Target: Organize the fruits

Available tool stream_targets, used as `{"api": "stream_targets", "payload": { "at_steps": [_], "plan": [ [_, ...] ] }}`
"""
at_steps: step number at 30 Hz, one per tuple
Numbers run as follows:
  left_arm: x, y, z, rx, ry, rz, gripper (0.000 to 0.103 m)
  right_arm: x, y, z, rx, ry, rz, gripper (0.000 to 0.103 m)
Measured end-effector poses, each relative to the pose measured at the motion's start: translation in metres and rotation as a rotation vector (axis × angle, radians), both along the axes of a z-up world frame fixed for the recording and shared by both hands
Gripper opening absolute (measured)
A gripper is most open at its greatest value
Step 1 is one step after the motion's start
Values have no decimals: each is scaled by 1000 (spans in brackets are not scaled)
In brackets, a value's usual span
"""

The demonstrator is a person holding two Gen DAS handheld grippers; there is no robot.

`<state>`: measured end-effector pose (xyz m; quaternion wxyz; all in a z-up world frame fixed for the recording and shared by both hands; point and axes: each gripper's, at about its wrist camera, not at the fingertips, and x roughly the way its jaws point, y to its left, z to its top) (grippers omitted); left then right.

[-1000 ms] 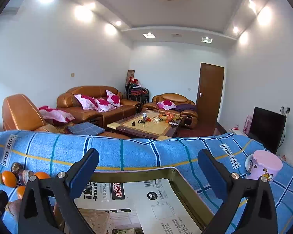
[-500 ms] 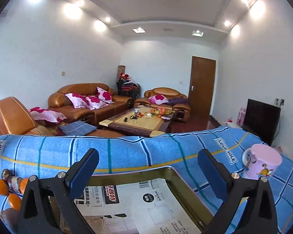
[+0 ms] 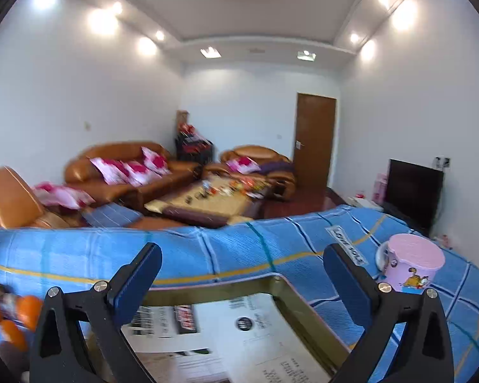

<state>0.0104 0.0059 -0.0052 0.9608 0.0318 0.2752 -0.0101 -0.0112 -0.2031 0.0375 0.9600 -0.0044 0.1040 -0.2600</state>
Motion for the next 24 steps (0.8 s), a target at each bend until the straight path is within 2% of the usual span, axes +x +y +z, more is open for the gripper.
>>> {"api": "stream_targets", "payload": {
  "at_steps": [2, 6, 9, 13, 17, 24],
  "plan": [
    [-1, 1, 1, -3, -2, 1, 103, -16, 13, 11, 55, -10, 102, 102],
    [-1, 1, 2, -3, -5, 3, 103, -32, 34, 7, 193, 123, 257, 102],
    [-1, 1, 3, -1, -8, 3, 103, -38, 44, -1, 241, 180, 326, 102],
    [-1, 1, 3, 3, -13, 5, 103, -36, 46, -8, 204, 202, 308, 102],
    [-1, 1, 2, 1, -6, 5, 103, -40, 41, -3, 242, 189, 306, 102],
    [0, 1, 1, 6, -3, 2, 103, -36, 64, 11, 218, 193, 308, 102]
  ]
}}
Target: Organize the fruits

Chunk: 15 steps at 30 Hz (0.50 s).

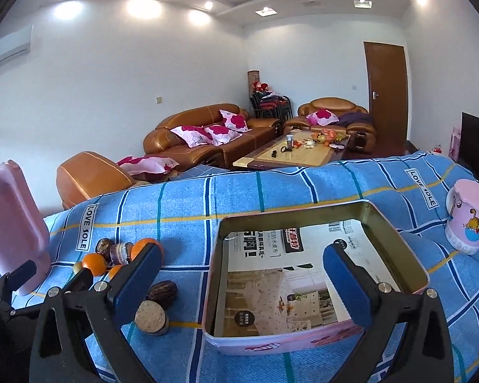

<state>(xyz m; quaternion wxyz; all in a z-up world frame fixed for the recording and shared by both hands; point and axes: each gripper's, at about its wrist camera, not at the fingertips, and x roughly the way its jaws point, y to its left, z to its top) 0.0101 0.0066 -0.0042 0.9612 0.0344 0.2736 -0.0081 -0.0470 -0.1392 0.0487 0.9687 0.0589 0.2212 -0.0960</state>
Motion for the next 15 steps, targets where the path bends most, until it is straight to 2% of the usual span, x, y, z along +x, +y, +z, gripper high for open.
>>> {"api": "stream_targets", "payload": {
  "at_steps": [15],
  "plan": [
    [1, 1, -1, 2, 5, 5, 103, -4, 15, 18, -56, -16, 20, 102]
  ]
}}
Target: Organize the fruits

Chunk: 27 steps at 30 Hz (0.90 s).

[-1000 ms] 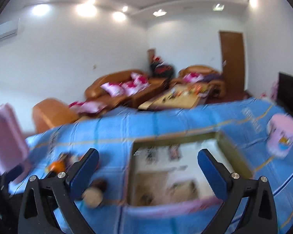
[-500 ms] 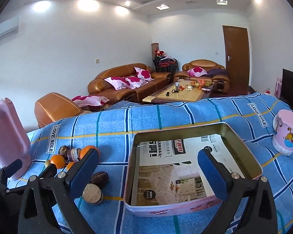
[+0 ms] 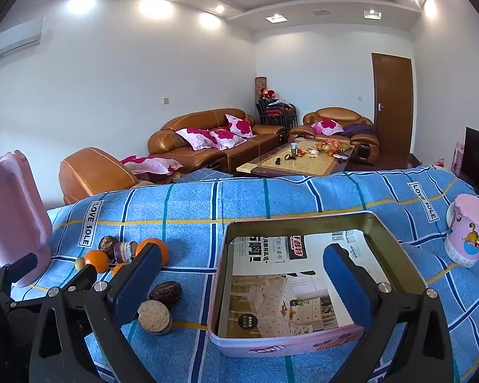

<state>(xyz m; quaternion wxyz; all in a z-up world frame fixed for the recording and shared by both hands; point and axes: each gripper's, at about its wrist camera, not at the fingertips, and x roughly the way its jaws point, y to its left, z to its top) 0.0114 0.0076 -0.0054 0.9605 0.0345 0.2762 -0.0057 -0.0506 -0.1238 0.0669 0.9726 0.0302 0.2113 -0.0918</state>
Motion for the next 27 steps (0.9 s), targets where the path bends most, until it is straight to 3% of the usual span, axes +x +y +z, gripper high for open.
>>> {"api": "stream_targets", "payload": {
  "at_steps": [12, 15, 17, 20, 27],
  "plan": [
    [6, 13, 0, 0, 19, 36, 103, 5, 7, 3, -6, 9, 56, 99],
    [7, 17, 0, -2, 27, 52, 103, 6, 7, 1, 5, 24, 68, 89],
    [8, 18, -1, 2, 28, 54, 103, 10, 5, -1, 25, 46, 85, 74],
    [9, 21, -1, 0, 30, 59, 103, 14, 3, -4, 52, 72, 106, 63],
    [15, 30, -1, 30, 50, 85, 103, 11, 11, 1, 52, 56, 196, 56]
  ]
}}
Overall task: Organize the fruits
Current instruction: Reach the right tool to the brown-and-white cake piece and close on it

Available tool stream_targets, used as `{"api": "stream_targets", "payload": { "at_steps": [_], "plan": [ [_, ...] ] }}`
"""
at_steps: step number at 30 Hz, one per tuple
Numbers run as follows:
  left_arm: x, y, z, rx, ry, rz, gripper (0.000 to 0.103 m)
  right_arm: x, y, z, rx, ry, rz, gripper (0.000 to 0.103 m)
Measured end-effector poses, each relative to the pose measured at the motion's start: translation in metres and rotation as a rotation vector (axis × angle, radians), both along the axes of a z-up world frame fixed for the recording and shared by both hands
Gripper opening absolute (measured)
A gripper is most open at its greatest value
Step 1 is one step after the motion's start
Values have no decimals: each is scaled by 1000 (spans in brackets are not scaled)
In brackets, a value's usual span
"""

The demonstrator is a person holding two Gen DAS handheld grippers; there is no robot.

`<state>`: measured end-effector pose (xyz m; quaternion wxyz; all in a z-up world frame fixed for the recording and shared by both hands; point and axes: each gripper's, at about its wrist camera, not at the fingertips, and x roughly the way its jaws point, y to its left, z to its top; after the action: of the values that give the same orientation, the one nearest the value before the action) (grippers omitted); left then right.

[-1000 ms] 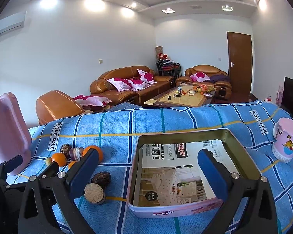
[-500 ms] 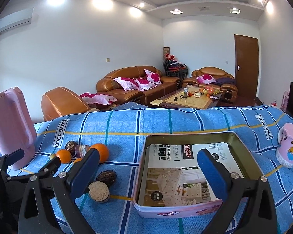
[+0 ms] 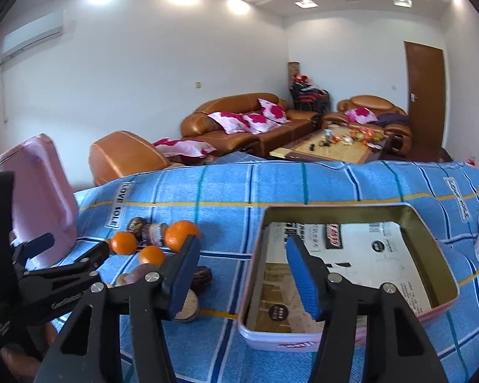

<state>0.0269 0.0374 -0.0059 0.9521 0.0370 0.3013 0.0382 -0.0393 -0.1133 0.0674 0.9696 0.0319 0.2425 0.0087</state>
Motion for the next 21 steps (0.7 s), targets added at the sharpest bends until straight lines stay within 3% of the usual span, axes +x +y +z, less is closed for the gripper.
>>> {"api": "stream_targets", "payload": {
  "at_steps": [9, 16, 21],
  "plan": [
    [16, 34, -5, -53, 64, 81, 103, 14, 24, -14, 47, 126, 222, 55],
    [16, 25, -7, -39, 71, 40, 103, 25, 51, -34, -70, 254, 284, 50],
    [13, 15, -6, -16, 57, 5, 103, 30, 55, -42, -172, 286, 240, 48]
  ]
}}
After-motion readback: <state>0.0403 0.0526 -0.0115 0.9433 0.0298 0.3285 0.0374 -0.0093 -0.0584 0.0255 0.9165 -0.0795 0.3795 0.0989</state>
